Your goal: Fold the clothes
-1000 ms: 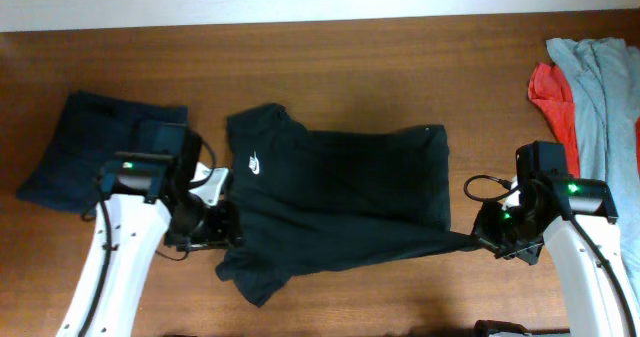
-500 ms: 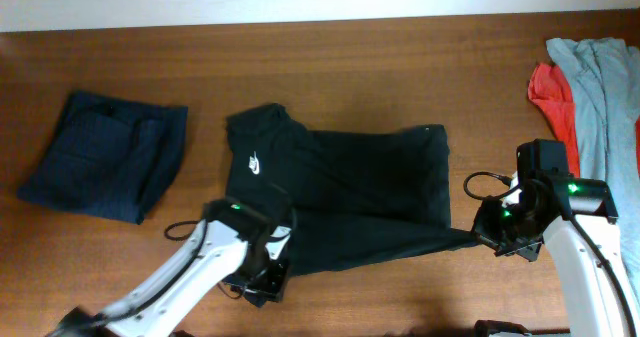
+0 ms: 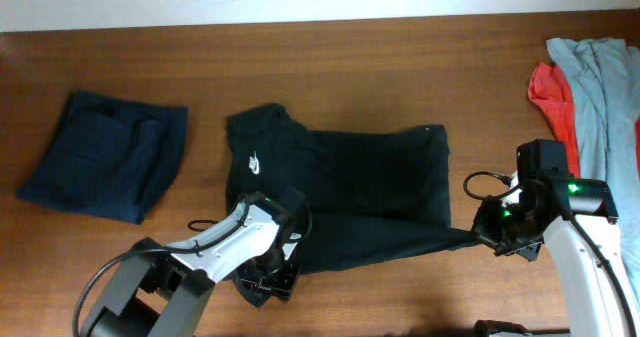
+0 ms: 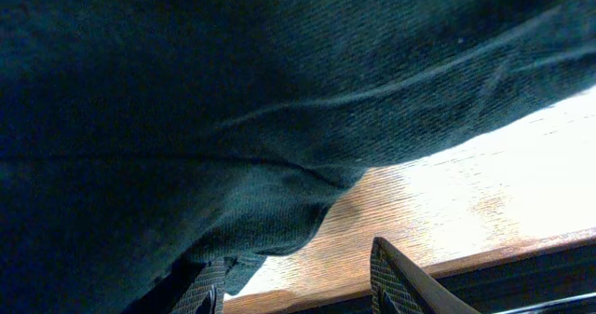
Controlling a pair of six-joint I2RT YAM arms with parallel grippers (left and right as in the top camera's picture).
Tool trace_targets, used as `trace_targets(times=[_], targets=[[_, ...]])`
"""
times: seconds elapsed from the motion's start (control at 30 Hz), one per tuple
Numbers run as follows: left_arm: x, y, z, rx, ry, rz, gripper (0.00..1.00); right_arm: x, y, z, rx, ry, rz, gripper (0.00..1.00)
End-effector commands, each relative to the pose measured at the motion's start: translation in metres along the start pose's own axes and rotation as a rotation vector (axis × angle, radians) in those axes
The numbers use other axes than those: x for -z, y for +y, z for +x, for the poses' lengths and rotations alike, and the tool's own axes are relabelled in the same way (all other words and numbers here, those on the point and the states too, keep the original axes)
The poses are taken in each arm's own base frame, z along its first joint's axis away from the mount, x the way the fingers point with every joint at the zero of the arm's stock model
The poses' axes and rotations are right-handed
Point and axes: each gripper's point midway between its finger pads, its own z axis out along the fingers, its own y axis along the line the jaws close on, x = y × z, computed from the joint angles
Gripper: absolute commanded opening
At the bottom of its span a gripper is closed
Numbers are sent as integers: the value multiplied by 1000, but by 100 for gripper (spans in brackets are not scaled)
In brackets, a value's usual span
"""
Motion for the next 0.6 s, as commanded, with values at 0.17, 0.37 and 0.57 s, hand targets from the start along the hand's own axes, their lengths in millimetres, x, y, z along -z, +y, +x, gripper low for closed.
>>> trace_targets(times=[0.17,0.37,0.57], targets=[[-2,16,-5,18,-14,-80,33,5,2,-3,-2,-17,-10,4],[6,19,1,48,22,-78,1,5,2,-3,-1,-16,-9,4],[58,13,16,52,56,-89,1,5,1,-1,-2,-8,-6,4]])
